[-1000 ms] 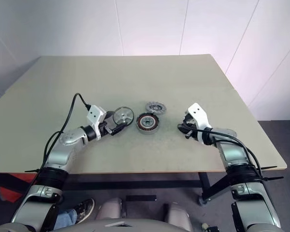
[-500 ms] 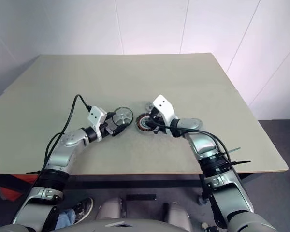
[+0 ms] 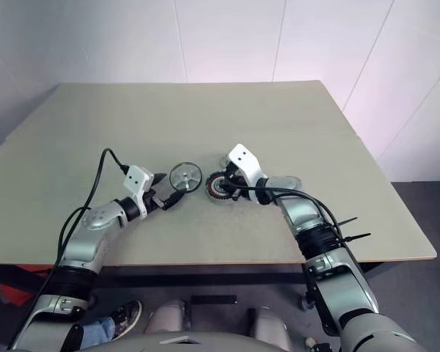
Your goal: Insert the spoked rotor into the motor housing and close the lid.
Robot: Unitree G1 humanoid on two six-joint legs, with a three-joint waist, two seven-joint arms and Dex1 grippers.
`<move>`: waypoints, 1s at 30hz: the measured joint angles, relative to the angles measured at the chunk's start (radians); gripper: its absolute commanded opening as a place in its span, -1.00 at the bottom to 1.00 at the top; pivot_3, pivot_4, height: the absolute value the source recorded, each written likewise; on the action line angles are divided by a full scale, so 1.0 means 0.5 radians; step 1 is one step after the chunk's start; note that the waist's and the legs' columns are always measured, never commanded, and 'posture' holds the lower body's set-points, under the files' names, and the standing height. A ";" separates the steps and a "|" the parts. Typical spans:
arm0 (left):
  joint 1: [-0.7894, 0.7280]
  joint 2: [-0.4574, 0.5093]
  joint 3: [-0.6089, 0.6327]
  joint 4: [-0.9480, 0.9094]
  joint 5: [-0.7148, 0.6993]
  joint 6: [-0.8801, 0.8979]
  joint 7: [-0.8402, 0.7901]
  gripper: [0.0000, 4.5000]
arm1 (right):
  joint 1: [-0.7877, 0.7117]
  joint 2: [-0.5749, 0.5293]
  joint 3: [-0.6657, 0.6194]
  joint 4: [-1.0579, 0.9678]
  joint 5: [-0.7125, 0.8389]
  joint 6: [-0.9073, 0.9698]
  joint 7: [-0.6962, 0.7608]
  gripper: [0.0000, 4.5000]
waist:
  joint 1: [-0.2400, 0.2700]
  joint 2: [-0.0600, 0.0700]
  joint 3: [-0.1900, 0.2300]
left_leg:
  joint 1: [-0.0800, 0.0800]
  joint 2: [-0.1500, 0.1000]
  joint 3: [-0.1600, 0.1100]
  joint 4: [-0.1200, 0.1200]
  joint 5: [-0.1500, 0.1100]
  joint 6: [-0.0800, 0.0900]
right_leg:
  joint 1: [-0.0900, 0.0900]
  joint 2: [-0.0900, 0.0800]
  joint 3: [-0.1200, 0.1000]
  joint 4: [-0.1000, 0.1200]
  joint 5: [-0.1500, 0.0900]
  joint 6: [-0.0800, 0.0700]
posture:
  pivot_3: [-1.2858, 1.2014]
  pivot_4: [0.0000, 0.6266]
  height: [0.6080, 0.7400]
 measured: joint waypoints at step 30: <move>-0.087 0.004 -0.010 0.110 0.023 -0.017 -0.014 1.00 | -0.036 0.011 -0.029 -0.098 0.022 0.017 0.010 -0.23 | 0.000 0.000 0.000 | 0.000 0.001 0.000 -0.001 0.001 -0.002 | -0.001 0.001 0.000 0.000 0.000 0.000 | 0.03 -1.00 1.00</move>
